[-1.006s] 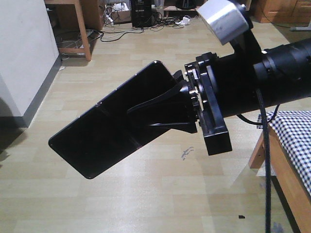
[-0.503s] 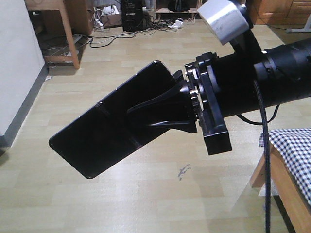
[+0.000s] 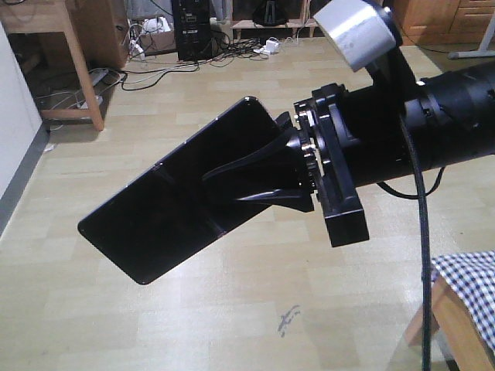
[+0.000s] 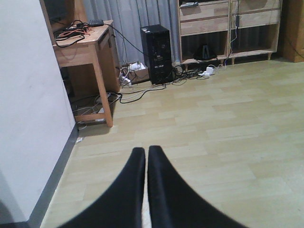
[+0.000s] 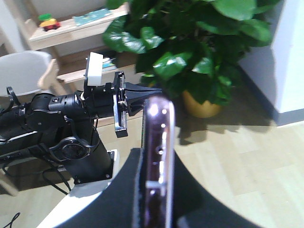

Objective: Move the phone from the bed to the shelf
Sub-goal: 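Hold the phone while the base drives to the wooden shelf unit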

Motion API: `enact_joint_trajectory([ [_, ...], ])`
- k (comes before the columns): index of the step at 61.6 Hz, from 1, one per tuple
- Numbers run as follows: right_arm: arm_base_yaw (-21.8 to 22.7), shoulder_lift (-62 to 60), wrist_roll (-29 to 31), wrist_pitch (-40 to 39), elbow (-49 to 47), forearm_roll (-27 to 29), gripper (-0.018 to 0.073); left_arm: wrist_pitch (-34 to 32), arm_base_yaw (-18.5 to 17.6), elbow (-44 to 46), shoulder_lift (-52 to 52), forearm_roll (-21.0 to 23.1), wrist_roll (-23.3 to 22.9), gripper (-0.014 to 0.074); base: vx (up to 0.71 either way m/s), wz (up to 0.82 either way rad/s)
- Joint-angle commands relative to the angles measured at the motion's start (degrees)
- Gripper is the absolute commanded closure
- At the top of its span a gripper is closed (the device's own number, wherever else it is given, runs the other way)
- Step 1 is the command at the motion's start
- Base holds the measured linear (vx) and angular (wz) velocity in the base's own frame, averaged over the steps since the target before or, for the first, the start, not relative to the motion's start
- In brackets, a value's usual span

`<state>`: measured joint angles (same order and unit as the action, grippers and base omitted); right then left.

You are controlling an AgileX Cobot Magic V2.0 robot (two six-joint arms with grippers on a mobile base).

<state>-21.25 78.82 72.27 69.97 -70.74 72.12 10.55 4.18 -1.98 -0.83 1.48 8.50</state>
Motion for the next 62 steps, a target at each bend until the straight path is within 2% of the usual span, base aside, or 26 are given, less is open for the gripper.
enact_joint_trajectory([
  [1,0.1,-2.0,-0.1,3.7,-1.4,5.5,0.0561,-4.1,-0.3,1.3,-0.6,0.5,-0.3,0.0595,0.41,-0.03],
  [62,0.1,-2.0,-0.1,3.7,-1.4,5.5,0.0561,-4.1,-0.3,1.3,-0.6,0.5,-0.3,0.0595,0.41,-0.07],
])
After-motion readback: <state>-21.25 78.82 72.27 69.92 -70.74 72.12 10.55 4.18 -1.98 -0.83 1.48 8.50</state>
